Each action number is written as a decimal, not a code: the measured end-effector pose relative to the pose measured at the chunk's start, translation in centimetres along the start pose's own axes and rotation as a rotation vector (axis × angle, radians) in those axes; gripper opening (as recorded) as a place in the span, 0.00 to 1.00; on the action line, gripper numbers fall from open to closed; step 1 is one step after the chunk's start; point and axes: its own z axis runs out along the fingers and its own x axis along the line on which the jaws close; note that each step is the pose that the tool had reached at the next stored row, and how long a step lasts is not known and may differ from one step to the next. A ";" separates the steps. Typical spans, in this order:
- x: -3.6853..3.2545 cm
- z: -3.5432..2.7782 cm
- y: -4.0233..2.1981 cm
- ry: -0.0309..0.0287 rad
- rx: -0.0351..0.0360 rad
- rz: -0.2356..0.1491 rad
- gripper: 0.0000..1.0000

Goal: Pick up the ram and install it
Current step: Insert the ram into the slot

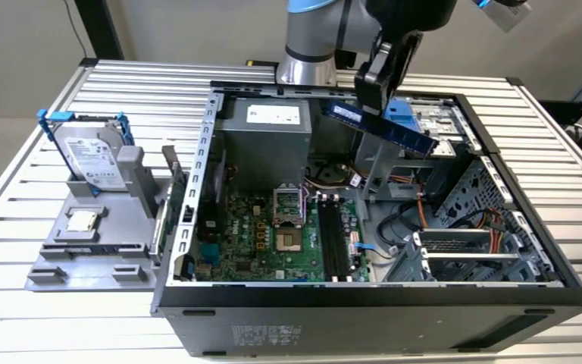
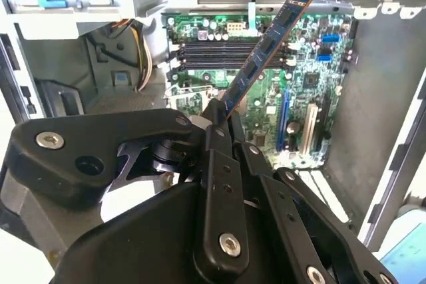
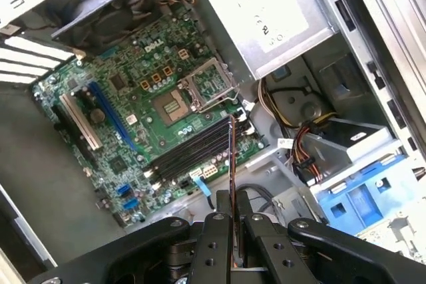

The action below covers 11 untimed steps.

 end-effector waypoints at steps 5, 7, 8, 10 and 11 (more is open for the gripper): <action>0.00 0.01 0.00 0.0011 -0.0001 0.090 0.00; 0.00 0.01 0.00 0.0015 -0.0001 0.126 0.00; 0.00 0.01 0.00 0.0017 -0.0001 0.144 0.00; 0.00 0.01 0.00 0.0022 -0.0001 0.181 0.00; 0.00 0.02 0.00 0.0024 -0.0001 0.199 0.00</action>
